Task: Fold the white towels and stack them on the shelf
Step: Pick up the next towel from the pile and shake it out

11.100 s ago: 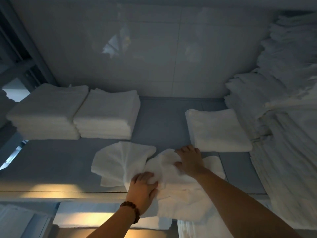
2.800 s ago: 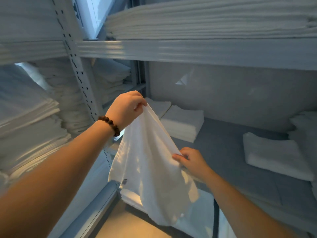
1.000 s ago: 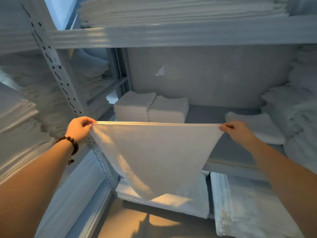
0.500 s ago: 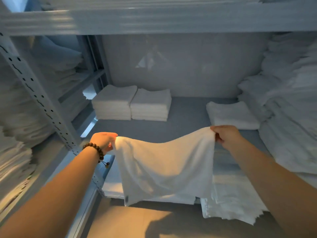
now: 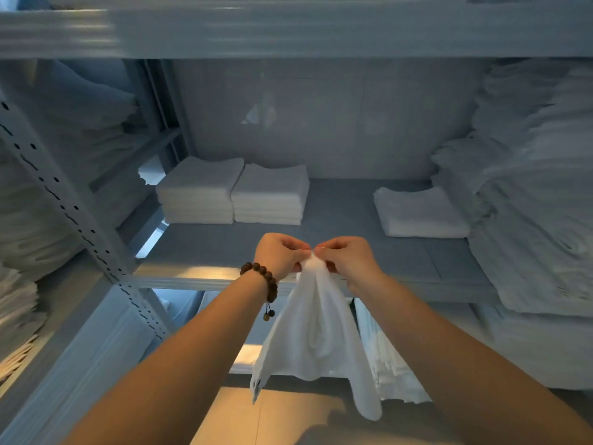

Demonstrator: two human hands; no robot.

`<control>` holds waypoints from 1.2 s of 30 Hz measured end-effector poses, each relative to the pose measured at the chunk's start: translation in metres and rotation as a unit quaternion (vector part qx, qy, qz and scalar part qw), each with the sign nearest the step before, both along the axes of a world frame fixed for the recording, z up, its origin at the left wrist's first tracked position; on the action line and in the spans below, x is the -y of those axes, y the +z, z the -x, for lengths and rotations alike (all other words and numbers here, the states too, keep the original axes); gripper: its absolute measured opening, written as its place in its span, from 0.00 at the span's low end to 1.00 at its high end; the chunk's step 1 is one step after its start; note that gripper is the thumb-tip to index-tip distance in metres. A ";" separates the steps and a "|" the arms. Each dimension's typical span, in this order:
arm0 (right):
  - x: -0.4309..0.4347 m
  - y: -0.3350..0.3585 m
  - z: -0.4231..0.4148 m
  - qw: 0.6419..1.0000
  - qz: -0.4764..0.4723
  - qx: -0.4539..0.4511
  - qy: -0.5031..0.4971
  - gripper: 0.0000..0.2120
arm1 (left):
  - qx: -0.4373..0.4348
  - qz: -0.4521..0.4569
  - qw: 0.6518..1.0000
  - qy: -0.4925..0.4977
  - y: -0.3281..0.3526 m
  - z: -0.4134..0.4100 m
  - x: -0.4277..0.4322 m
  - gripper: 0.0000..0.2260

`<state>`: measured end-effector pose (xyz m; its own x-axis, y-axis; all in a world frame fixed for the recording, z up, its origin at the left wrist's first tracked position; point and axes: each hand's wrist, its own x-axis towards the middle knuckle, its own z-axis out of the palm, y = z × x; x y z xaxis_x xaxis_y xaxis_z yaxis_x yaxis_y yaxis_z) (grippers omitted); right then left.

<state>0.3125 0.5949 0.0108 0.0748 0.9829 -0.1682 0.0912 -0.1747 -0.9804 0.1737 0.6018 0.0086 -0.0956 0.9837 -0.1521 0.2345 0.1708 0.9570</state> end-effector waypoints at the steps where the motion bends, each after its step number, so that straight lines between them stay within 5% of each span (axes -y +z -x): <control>1: 0.001 0.002 0.001 1.000 0.002 0.012 0.000 0.06 | -0.021 -0.006 1.000 -0.007 0.001 -0.002 0.000 0.03; 10: -0.004 0.021 0.003 0.991 0.120 -0.015 0.050 0.12 | -0.209 -0.049 0.974 -0.068 0.006 -0.004 -0.002 0.10; 15: -0.008 0.020 -0.014 0.985 0.110 -0.059 0.119 0.13 | -0.264 -0.068 0.950 -0.154 0.025 0.017 -0.007 0.03; 18: -0.018 0.008 -0.035 0.986 -0.001 0.112 0.125 0.09 | -0.306 -0.124 0.928 -0.170 0.042 0.030 -0.009 0.02; 21: -0.022 -0.010 -0.054 0.947 -0.083 0.261 0.171 0.09 | -0.344 -0.176 0.903 -0.188 0.055 0.037 -0.010 0.02; 29: -0.028 -0.047 -0.056 0.905 -0.064 0.315 0.278 0.23 | -0.407 -0.270 0.842 -0.228 0.077 0.049 -0.005 0.04; 36: -0.023 -0.064 -0.049 0.887 -0.015 0.349 0.302 0.24 | -0.428 -0.355 0.812 -0.176 0.096 0.073 -0.001 0.05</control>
<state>0.3613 0.6181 -0.0537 -0.3909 0.8825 -0.2614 0.7458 0.1372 -0.6519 0.1002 0.6030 0.1045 0.4393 0.7838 0.4390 0.7803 -0.5751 0.2459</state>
